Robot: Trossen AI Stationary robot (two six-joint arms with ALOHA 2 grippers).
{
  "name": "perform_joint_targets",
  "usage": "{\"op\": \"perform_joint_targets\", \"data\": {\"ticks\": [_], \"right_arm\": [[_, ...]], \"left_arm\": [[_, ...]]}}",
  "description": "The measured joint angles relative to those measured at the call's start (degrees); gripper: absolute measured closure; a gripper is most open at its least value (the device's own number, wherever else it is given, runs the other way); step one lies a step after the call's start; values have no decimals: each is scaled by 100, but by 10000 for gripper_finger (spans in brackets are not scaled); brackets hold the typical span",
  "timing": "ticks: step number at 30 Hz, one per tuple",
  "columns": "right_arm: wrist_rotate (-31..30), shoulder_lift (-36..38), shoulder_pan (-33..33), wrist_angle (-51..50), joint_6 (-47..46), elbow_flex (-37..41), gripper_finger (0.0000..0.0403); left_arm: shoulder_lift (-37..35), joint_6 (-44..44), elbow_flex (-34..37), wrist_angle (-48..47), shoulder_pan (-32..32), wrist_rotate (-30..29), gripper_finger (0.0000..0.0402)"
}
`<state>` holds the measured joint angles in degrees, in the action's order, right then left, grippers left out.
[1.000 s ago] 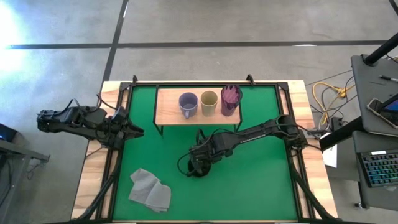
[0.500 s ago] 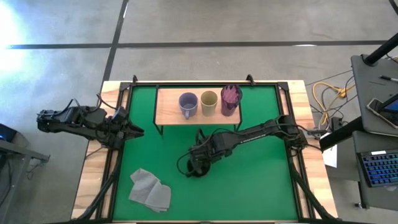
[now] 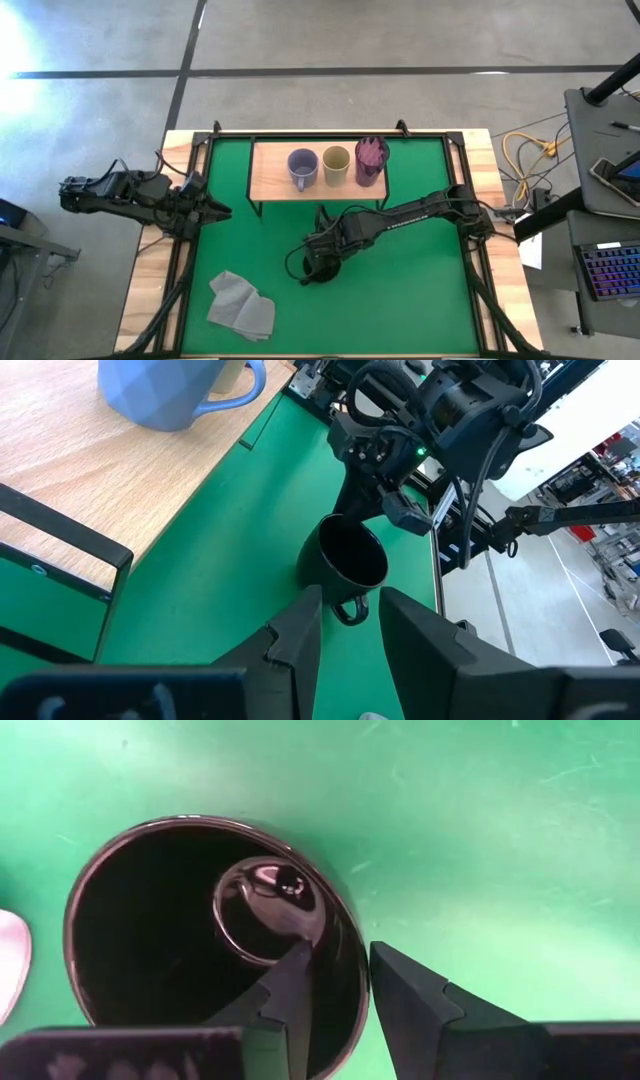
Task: Stack small to large cups/mugs on shelf
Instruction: Put the black mug on the shelf
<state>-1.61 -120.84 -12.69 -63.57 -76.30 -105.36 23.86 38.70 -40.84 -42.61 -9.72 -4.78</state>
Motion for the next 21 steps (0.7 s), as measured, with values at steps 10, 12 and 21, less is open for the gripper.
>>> {"op": "perform_joint_targets", "data": {"ticks": [10, 12, 21], "right_arm": [[0, 2, -2, -60, -17, 2, 307], [0, 0, -2, -61, -19, 2, 307], [0, 2, -4, -57, -19, 7, 307]], "left_arm": [[0, 0, 0, 0, -1, 0, 312], [0, 2, 0, 2, -2, 0, 312], [0, 139, 0, 3, -2, 2, 312]]}}
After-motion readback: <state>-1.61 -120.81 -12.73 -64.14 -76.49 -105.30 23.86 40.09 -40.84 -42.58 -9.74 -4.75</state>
